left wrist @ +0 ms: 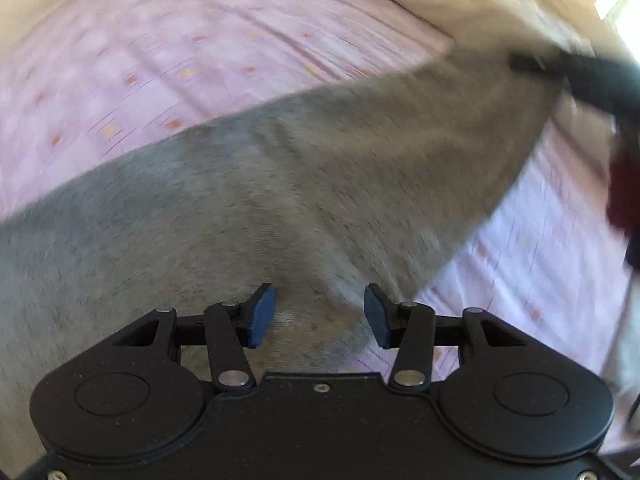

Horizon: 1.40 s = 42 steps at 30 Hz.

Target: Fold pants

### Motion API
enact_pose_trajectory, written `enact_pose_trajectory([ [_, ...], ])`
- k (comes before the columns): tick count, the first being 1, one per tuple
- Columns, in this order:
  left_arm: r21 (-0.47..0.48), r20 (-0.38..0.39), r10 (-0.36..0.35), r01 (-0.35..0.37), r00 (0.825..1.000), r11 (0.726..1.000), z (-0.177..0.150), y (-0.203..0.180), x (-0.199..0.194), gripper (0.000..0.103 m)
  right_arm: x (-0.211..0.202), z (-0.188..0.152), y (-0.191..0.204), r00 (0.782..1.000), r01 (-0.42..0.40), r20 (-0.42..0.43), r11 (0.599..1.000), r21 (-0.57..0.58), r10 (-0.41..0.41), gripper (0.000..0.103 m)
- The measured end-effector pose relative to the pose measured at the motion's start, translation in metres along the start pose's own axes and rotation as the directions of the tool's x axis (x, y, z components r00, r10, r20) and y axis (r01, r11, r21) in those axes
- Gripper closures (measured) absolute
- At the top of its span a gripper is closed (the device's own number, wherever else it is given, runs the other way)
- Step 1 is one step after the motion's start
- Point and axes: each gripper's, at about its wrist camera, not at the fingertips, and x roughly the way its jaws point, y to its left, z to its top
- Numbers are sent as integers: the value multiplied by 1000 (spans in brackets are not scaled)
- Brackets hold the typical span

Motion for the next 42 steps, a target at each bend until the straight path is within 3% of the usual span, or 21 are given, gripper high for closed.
enact_pose_trajectory([
  [6, -128, 74, 83, -73, 994, 989, -1, 68, -42, 49, -30, 8, 77, 985, -152, 56, 977, -149, 162, 89],
  [12, -272, 99, 174, -141, 980, 952, -37, 131, -75, 49, -45, -14, 164, 917, -381, 21, 890, -251, 399, 89],
  [15, -341, 105, 230, -182, 968, 922, -63, 157, -88, 49, -36, -48, 211, 877, -470, -65, 822, -321, 477, 89],
  [19, -433, 104, 306, -233, 946, 871, -95, 188, -102, 49, -18, -108, 260, 836, -545, -206, 735, -402, 508, 89],
  [22, -479, 81, 350, -271, 933, 835, -111, 206, -108, 49, -14, -150, 287, 842, -534, -249, 674, -511, 478, 89],
  [25, -500, 62, 391, -310, 918, 809, -121, 217, -112, 49, -6, -175, 300, 850, -523, -292, 642, -560, 438, 83],
  [27, -503, 60, 413, -330, 909, 799, -124, 220, -115, 49, -1, -184, 307, 814, -581, -383, 598, -552, 437, 77],
  [29, -505, 66, 424, -336, 903, 795, -128, 221, -123, 49, -2, -183, 306, 765, -643, -441, 590, -488, 470, 74],
  [31, -501, 78, 432, -339, 899, 796, -128, 222, -126, 49, -11, -179, 301, 712, -701, -460, 574, -423, 530, 73],
  [33, -491, 93, 441, -344, 893, 800, -126, 219, -131, 49, -23, -172, 297, 664, -748, -472, 529, -402, 580, 73],
  [35, -486, 114, 442, -338, 890, 806, -125, 218, -134, 49, -32, -164, 289, 643, -766, -463, 498, -407, 610, 73],
  [37, -485, 136, 433, -322, 891, 813, -119, 218, -135, 49, -36, -154, 277, 668, -743, -429, 526, -413, 608, 74],
  [42, -420, 165, 361, -266, 918, 868, -104, 195, -123, 49, -17, -121, 231, 833, -550, -307, 744, -380, 460, 74],
])
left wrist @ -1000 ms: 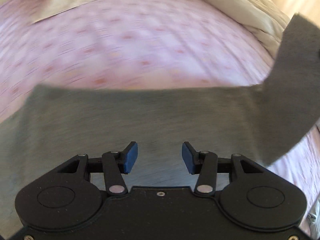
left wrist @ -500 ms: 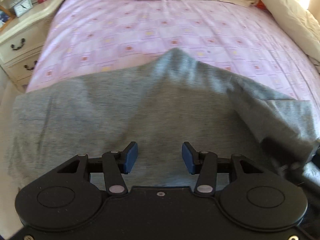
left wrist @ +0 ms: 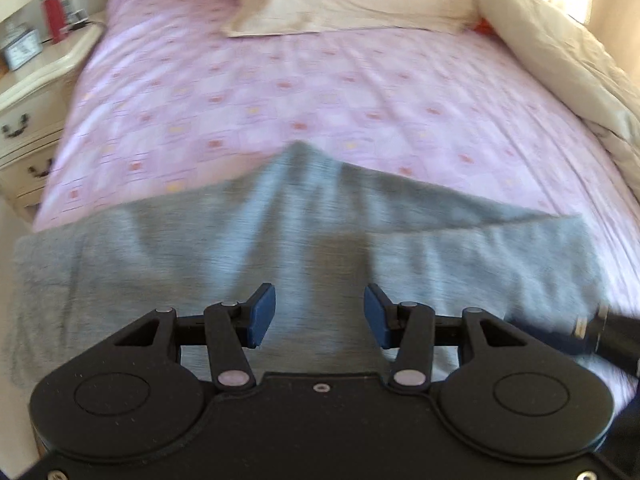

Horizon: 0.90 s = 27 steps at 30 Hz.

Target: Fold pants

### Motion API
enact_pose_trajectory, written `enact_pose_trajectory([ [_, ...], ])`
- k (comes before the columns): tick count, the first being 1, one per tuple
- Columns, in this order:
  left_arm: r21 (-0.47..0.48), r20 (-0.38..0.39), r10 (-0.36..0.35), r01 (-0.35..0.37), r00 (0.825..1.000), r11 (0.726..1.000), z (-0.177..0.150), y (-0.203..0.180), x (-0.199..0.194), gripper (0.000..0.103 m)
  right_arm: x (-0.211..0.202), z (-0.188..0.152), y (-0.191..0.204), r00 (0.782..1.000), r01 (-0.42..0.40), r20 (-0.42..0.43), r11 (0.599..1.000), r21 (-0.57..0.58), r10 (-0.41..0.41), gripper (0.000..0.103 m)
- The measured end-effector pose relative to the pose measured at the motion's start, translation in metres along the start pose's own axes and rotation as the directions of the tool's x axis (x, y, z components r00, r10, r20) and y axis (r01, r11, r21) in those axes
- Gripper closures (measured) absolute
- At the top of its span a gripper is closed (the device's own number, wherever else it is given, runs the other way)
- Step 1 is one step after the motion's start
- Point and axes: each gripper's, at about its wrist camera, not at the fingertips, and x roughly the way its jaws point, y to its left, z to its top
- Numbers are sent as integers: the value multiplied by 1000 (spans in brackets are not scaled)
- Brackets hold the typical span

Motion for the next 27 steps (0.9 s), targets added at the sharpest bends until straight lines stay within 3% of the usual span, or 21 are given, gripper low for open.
enact_pose_trajectory([
  [4, 91, -56, -53, 58, 997, 994, -16, -28, 7, 48, -2, -8, -46, 982, 186, -35, 980, 65, -184, 76],
  [8, 135, -116, -36, 52, 993, 989, -41, -39, 15, 47, 4, -24, -70, 945, 316, -114, 947, 61, -308, 80],
  [12, 103, -97, -27, 37, 995, 994, -51, -33, 10, 44, 2, -22, -65, 947, 313, -96, 947, 73, -306, 83],
  [15, 71, -100, -26, 33, 995, 997, -50, -28, 8, 43, 0, -15, -62, 958, 285, -35, 956, 72, -283, 83],
  [17, 56, -98, -23, 29, 995, 998, -50, -26, 5, 43, 4, -9, -63, 953, 302, -16, 952, 46, -302, 83],
  [19, 46, -95, -18, 22, 995, 999, -52, -25, 2, 43, 14, -3, -72, 949, 314, -33, 948, 59, -313, 83],
  [21, 32, -95, -17, 20, 995, 999, -56, -22, -2, 42, 31, 0, -84, 938, 339, -113, 937, 82, -329, 84],
  [27, 19, -94, -2, 3, 996, 1000, -71, -16, -11, 41, 22, -2, -72, 945, 325, -74, 941, 94, -319, 84],
])
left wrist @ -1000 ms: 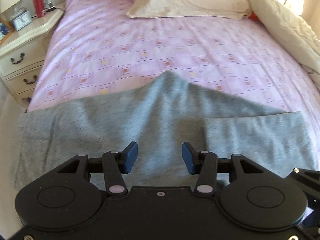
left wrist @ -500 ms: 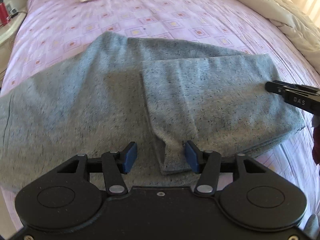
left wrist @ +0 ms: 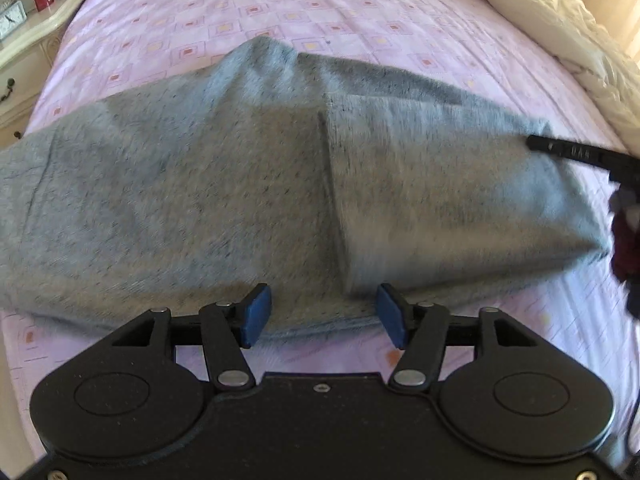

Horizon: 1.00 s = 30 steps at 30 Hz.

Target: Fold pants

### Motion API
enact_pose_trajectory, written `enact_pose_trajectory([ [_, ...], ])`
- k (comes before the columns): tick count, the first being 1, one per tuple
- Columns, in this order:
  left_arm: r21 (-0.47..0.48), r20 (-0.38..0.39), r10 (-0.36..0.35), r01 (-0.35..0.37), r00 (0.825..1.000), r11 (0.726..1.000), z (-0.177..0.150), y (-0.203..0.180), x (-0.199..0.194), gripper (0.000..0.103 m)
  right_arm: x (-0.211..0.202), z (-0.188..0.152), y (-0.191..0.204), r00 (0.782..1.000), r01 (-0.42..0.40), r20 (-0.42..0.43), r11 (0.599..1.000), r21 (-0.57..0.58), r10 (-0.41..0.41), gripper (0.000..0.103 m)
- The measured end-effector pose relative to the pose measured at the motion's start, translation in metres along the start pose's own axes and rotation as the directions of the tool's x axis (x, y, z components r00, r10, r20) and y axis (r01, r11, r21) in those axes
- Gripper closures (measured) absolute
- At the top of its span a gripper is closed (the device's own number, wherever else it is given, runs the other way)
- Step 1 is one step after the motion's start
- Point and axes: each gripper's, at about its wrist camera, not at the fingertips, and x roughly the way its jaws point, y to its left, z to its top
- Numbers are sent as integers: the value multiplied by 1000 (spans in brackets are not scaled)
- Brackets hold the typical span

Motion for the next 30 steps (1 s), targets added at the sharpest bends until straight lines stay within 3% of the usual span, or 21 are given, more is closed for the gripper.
enact_pose_trajectory([
  [3, -18, 64, 21, -19, 998, 1000, -13, 10, -13, 42, -7, -2, 15, 997, -70, 24, 997, -18, 71, 84],
  [9, -153, 134, 84, -63, 987, 986, -33, 44, -32, 42, -17, -9, 62, 973, -226, 11, 961, -160, 230, 85],
  [12, -264, 115, 127, -93, 985, 960, -40, 68, -31, 42, -18, -11, 77, 962, -267, -5, 940, -211, 272, 85],
  [14, -368, 96, 145, -100, 985, 924, -46, 90, -31, 42, -20, -12, 84, 955, -291, -15, 930, -224, 296, 85],
  [16, -466, 82, 153, -98, 985, 879, -52, 111, -27, 41, -20, -12, 90, 952, -303, -23, 925, -231, 307, 84],
  [20, -550, 95, 154, -77, 984, 832, -52, 140, -20, 41, -17, -10, 95, 950, -311, -35, 923, -228, 311, 84],
  [26, -603, 142, 187, -65, 972, 795, -48, 161, -27, 41, -14, -9, 96, 955, -297, -37, 930, -215, 296, 84],
  [30, -610, 200, 264, -90, 944, 787, -47, 162, -49, 41, -12, -10, 100, 953, -301, -42, 928, -220, 299, 85],
])
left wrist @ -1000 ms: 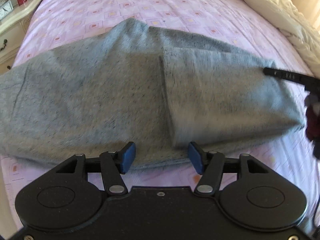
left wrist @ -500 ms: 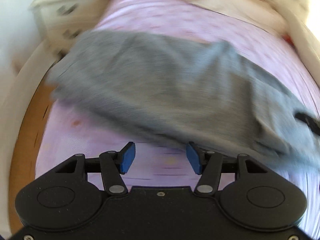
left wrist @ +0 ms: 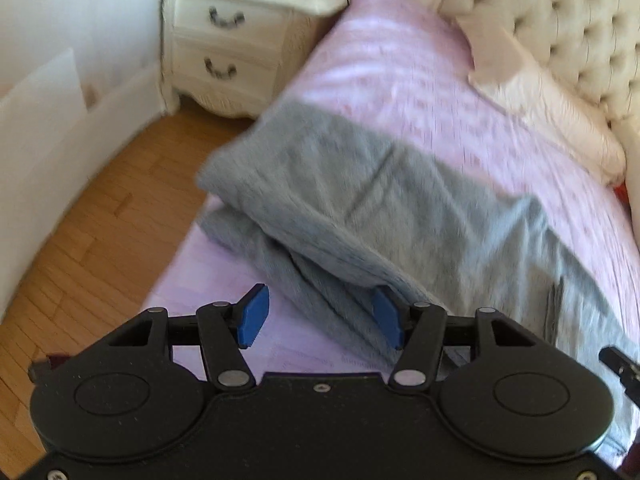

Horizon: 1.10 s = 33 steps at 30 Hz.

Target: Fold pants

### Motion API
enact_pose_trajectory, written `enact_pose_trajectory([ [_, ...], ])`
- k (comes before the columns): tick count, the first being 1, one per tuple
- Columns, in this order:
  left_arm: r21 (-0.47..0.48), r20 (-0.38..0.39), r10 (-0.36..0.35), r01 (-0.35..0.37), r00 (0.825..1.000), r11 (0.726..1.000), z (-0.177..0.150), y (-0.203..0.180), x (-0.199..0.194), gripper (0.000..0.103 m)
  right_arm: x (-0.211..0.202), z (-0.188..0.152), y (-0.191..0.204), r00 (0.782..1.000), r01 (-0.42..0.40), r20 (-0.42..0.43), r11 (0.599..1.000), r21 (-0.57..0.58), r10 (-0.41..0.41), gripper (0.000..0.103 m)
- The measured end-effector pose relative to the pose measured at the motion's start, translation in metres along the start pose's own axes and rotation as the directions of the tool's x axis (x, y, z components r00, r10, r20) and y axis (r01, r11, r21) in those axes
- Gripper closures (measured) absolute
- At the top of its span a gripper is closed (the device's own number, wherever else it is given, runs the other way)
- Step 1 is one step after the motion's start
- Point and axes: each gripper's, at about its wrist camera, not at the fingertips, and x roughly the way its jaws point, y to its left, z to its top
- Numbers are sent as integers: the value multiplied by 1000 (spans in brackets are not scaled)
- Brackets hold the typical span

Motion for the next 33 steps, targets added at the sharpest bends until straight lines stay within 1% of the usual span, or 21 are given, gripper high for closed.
enact_pose_trajectory([
  [2, -4, 74, 30, -30, 997, 1000, 4, 0, -11, 41, 2, 0, 3, 1000, -8, -2, 1000, -5, 8, 85],
  [3, -16, 109, 45, -43, 993, 999, 8, 1, -15, 38, 2, 0, 4, 1000, -14, -3, 1000, -8, 14, 85],
  [4, -23, 124, 52, -49, 991, 999, 11, 2, -16, 34, 3, 0, 6, 1000, -20, -3, 1000, -12, 19, 85],
  [5, -25, 129, 55, -52, 990, 998, 14, 4, -14, 33, 3, 0, 8, 1000, -25, -2, 1000, -17, 25, 84],
  [7, -14, 98, 69, -68, 993, 998, 20, 5, -3, 33, 2, 1, 12, 999, -32, 1, 999, -30, 32, 84],
  [9, 0, 30, 82, -82, 996, 997, 23, 8, 16, 33, 1, 1, 14, 999, -37, 1, 999, -36, 37, 84],
  [10, -8, -7, 96, -96, 995, 995, 23, 12, 24, 33, -1, 1, 14, 999, -38, 1, 999, -36, 38, 85],
  [11, -31, -44, 101, -102, 994, 994, 22, 17, 31, 32, -2, 1, 14, 999, -35, 2, 999, -37, 35, 85],
  [12, -80, -76, 85, -91, 993, 993, 21, 25, 39, 31, -3, 1, 14, 999, -32, 2, 999, -36, 32, 84],
  [14, -175, -101, 46, -64, 994, 982, 19, 38, 48, 25, -4, 1, 13, 1000, -26, 1, 999, -29, 26, 84],
  [15, -207, -94, 28, -47, 995, 977, 20, 41, 51, 22, -4, 1, 13, 1000, -24, 0, 999, -25, 24, 84],
  [16, -217, -78, 17, -33, 997, 976, 20, 42, 51, 18, -4, 2, 13, 1000, -21, -1, 1000, -23, 21, 84],
  [17, -205, -72, 11, -26, 997, 978, 22, 41, 53, 16, -4, 1, 13, 1000, -19, -2, 1000, -24, 19, 84],
  [19, -175, -61, -1, -9, 998, 984, 24, 40, 58, 9, -3, 1, 14, 1000, -15, -5, 1000, -27, 15, 84],
  [22, -172, -49, -27, 18, 998, 985, 34, 42, 68, 4, 0, 2, 16, 1000, -19, -13, 999, -28, 19, 84],
  [24, -175, -47, -33, 24, 998, 984, 42, 43, 75, 2, 1, 3, 19, 1000, -25, -16, 999, -32, 25, 84],
  [29, -170, -42, -40, 32, 998, 985, 53, 49, 86, 2, 4, 3, 22, 999, -33, -25, 999, -37, 32, 85],
  [32, -220, -54, -47, 34, 997, 975, 58, 55, 91, 2, 4, 3, 24, 999, -30, -27, 999, -43, 29, 84],
  [33, -233, -57, -43, 29, 997, 972, 59, 56, 90, 6, 4, 3, 24, 999, -30, -27, 999, -43, 29, 84],
])
